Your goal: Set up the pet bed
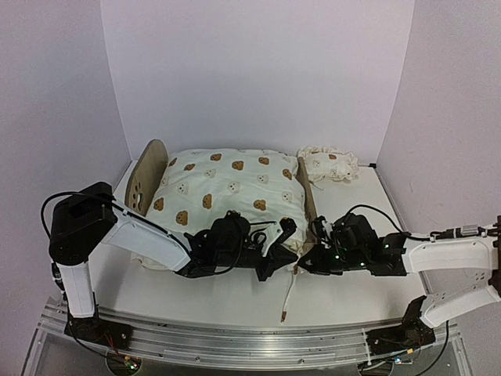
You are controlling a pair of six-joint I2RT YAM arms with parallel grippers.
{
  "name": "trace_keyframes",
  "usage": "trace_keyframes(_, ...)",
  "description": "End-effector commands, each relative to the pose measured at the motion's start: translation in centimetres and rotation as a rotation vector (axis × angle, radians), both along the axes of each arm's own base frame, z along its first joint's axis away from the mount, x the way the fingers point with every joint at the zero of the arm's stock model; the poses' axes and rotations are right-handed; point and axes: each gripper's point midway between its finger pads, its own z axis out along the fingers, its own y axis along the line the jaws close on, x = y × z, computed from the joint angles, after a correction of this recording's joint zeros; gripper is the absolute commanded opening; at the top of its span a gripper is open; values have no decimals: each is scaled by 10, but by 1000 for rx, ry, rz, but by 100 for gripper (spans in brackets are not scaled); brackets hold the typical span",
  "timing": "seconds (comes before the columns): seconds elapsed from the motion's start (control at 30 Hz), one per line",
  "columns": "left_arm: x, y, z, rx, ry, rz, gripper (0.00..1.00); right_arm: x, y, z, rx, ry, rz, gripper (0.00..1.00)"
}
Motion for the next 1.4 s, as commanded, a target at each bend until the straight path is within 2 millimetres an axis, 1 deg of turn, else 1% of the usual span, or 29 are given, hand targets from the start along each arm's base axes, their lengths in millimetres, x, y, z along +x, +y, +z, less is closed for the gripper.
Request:
trace_keyframes(0.0,-17,10,1,23,74,-109,0,7,28,25,136,-78,101,0)
trace_keyframes(0.1,-23,11,-1,26,90,-142,0,12,32,24,149,-90,109,0)
trace_keyframes(0.2,-23,11,0,15,78,-158,0,15,37,15,153,-78,118,0)
trace_keyframes(0.3,-27,10,6,-2,14,-214,0,16,42,8,162,-64,135,0)
trace_keyframes(0.33,-30,11,6,2,-15,-241,2,15,42,6,163,-61,137,0)
trace_keyframes(0.37,-33,12,4,10,-41,-270,7,16,41,4,165,-60,136,0)
trace_keyframes(0.43,-38,19,-2,48,-94,-334,23,17,39,1,168,-63,126,0)
trace_keyframes(0.47,-37,25,-9,85,-119,-356,31,17,38,-1,168,-63,120,0)
trace_keyframes(0.53,-34,38,-20,153,-159,-396,42,18,36,-4,165,-64,113,0)
trace_keyframes(0.57,-33,45,-26,191,-181,-422,46,19,36,-6,163,-64,112,0)
trace_keyframes(0.63,-32,57,-31,245,-254,-474,50,20,37,-10,160,-63,112,0)
trace_keyframes(0.7,-30,66,-28,265,-337,-508,50,21,40,-12,163,-59,116,0)
trace_keyframes(0.73,-29,70,-24,263,-385,-512,46,22,41,-13,163,-58,117,0)
trace_keyframes(0.8,-21,73,-11,232,-509,-480,35,23,43,-15,164,-55,118,0)
trace_keyframes(0.87,-8,72,0,191,-647,-402,28,23,45,-16,166,-53,122,0)
trace_keyframes(0.93,5,67,2,176,-761,-355,27,23,46,-15,171,-52,125,0)
trace_keyframes(1.03,22,60,-9,210,-864,-311,29,22,46,-12,179,-58,134,0)
trace_keyframes(1.1,25,59,-15,208,-942,-309,31,21,47,-10,183,-70,149,0)
trace_keyframes(1.2,29,55,-16,190,-1042,-305,33,19,47,-7,184,-85,171,0)
trace_keyframes(1.27,35,49,-16,188,-1052,-295,33,16,47,-5,186,-94,185,0)
trace_keyframes(1.37,35,42,-16,164,-1060,-316,33,15,47,-1,195,-107,203,0)
